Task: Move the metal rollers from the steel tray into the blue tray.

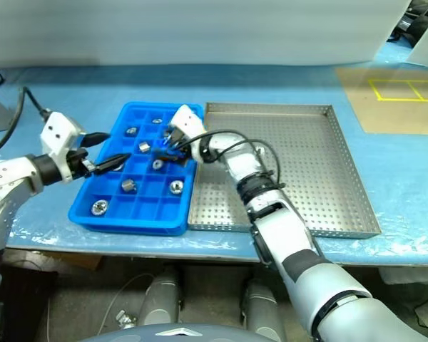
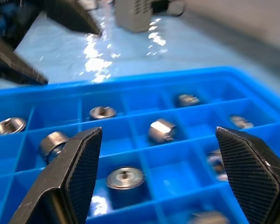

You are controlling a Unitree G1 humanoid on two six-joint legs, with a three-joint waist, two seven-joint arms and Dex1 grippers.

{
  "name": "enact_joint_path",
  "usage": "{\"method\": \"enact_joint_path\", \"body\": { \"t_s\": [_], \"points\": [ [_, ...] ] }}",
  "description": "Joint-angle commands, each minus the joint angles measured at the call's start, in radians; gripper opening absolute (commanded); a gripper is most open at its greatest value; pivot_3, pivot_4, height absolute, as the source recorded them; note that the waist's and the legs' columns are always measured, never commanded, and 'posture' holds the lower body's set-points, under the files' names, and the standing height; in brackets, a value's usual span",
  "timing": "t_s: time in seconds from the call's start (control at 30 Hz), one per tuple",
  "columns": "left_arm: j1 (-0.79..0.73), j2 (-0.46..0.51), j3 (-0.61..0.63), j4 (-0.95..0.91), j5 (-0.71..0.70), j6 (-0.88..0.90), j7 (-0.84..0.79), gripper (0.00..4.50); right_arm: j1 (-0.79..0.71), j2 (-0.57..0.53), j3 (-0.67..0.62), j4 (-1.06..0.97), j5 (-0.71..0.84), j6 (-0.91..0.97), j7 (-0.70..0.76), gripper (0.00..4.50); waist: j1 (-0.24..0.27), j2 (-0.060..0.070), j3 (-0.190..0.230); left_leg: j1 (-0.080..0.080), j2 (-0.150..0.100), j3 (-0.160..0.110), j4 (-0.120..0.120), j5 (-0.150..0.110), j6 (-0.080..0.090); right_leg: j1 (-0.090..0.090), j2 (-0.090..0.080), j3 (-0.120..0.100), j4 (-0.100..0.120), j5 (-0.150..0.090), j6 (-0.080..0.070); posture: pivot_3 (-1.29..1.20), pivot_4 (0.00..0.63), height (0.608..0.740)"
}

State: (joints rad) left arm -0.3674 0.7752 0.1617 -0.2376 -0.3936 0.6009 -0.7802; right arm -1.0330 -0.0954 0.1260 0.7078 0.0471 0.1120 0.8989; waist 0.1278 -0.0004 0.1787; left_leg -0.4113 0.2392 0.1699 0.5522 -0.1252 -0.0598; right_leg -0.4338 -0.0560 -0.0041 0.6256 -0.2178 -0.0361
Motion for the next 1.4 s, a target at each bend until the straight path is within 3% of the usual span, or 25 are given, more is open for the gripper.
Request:
{"method": "enact_joint_path", "body": {
  "t_s": [0.03, 0.2, 0.33, 0.53, 0.93, 1.03, 1.2, 1.4],
  "points": [
    [-0.076, -0.043, -0.074, 0.057, 0.018, -0.059, -0.028, 3.75, 0.045, -0.106, -0.040, -0.153, 0.016, 0.058, -0.005, 4.06, -0.004, -0.001, -0.001, 0.000, 0.000, 0.000, 0.001, 0.000, 0.000, 0.001, 0.000, 0.000, 0.000, 0.000, 0.000, 0.00, 0.150, 0.740],
    [-0.164, -0.140, -0.187, 0.142, 0.037, -0.105, -0.075, 3.75, 0.132, -0.226, -0.053, -0.202, -0.003, 0.112, -0.049, 4.06, -0.031, -0.001, -0.001, 0.002, 0.000, 0.000, 0.001, 0.000, -0.001, 0.001, 0.002, 0.003, 0.000, 0.000, 0.000, -0.08, 0.150, 0.740],
    [-0.179, -0.195, -0.247, 0.170, 0.045, -0.128, -0.118, 3.75, 0.178, -0.254, -0.063, -0.193, 0.002, 0.136, -0.091, 4.06, -0.064, -0.001, -0.001, 0.002, 0.000, 0.001, 0.002, 0.000, 0.000, 0.000, 0.003, 0.005, 0.000, 0.000, 0.000, -0.12, 0.150, 0.740],
    [-0.185, -0.247, -0.308, 0.230, 0.080, -0.159, -0.141, 3.75, 0.197, -0.234, -0.036, -0.053, -0.048, 0.068, -0.192, 4.06, -0.087, -0.001, -0.001, 0.004, 0.000, 0.001, 0.002, 0.000, 0.000, 0.001, 0.004, 0.005, 0.001, 0.000, 0.000, -0.13, 0.150, 0.740],
    [-0.161, -0.232, -0.287, 0.214, 0.081, -0.150, -0.143, 3.75, 0.164, -0.168, -0.034, 0.148, -0.076, -0.033, -0.279, 4.06, -0.084, -0.001, -0.001, 0.004, 0.000, 0.001, 0.004, -0.001, 0.002, 0.002, 0.003, 0.005, 0.001, 0.000, 0.000, -0.11, 0.150, 0.740],
    [-0.151, -0.223, -0.283, 0.214, 0.082, -0.152, -0.142, 3.75, 0.174, -0.173, -0.025, 0.164, -0.077, -0.048, -0.256, 3.46, -0.084, -0.001, -0.001, 0.004, 0.000, 0.001, 0.005, -0.001, 0.003, 0.004, 0.002, 0.005, 0.002, 0.000, 0.000, -0.10, 0.150, 0.740],
    [-0.143, -0.208, -0.268, 0.211, 0.080, -0.155, -0.139, 3.75, 0.180, -0.170, -0.027, 0.156, -0.069, -0.056, -0.233, 1.73, -0.084, -0.001, -0.001, 0.007, 0.000, 0.001, 0.006, -0.003, 0.005, 0.006, 0.002, 0.005, 0.002, 0.000, 0.000, -0.10, 0.150, 0.740],
    [-0.148, -0.165, -0.195, 0.198, 0.066, -0.149, -0.127, 3.75, 0.164, -0.163, -0.005, 0.105, -0.083, -0.043, -0.215, 1.66, -0.084, -0.001, -0.001, 0.007, 0.001, 0.001, 0.007, -0.003, 0.005, 0.006, 0.002, 0.005, 0.002, 0.000, 0.000, -0.09, 0.150, 0.740]
  ]
}}
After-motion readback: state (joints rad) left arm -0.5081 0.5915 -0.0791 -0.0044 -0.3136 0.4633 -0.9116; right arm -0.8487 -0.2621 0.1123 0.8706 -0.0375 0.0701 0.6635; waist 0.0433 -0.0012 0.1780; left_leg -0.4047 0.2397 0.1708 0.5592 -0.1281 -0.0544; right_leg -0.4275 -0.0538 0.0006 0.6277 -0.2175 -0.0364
